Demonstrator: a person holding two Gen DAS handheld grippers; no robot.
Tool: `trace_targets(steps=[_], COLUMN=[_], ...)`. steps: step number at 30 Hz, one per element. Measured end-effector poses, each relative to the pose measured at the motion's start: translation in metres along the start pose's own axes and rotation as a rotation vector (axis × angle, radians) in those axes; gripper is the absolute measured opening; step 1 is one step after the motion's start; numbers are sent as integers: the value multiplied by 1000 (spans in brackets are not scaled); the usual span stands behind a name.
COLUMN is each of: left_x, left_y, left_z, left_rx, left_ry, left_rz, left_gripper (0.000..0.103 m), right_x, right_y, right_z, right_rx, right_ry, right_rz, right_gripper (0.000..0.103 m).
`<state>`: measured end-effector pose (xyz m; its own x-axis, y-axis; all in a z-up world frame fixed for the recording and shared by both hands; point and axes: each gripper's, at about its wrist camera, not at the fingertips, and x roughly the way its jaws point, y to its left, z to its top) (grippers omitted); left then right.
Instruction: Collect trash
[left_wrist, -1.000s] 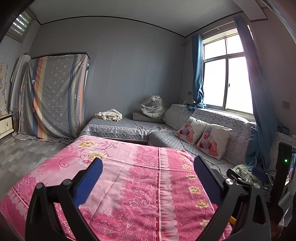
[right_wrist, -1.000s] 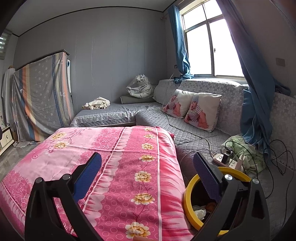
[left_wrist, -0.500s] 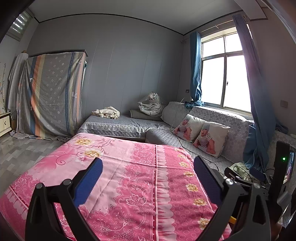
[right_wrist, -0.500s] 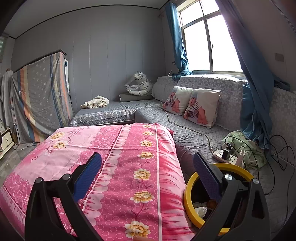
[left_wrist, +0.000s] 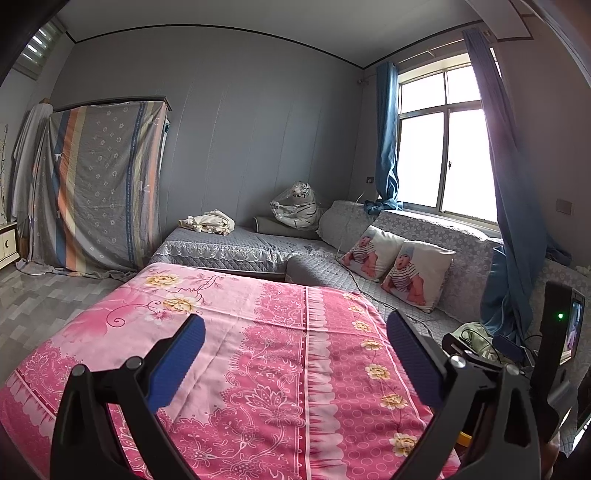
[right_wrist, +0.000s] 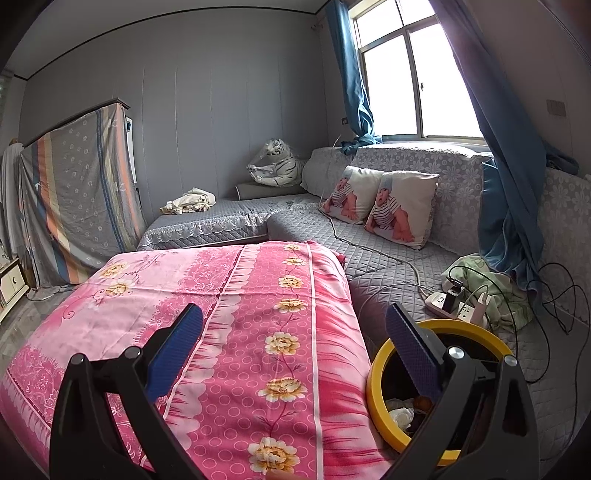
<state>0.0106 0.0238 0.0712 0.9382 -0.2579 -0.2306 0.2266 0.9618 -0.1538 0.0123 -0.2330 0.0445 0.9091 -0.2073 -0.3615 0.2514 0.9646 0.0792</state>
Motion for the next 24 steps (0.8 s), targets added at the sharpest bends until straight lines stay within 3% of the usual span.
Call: trace_targets(steps=[24], left_x=[4], left_y=[-4], left_z=[-2], left_rx=[5], left_ry=[16], left_rz=[-20], left_gripper=[95], right_x=[4], right_y=[-4], right_z=[-5], right_rx=[18], right_ry=[22], right_rz=[-3], right_gripper=[95])
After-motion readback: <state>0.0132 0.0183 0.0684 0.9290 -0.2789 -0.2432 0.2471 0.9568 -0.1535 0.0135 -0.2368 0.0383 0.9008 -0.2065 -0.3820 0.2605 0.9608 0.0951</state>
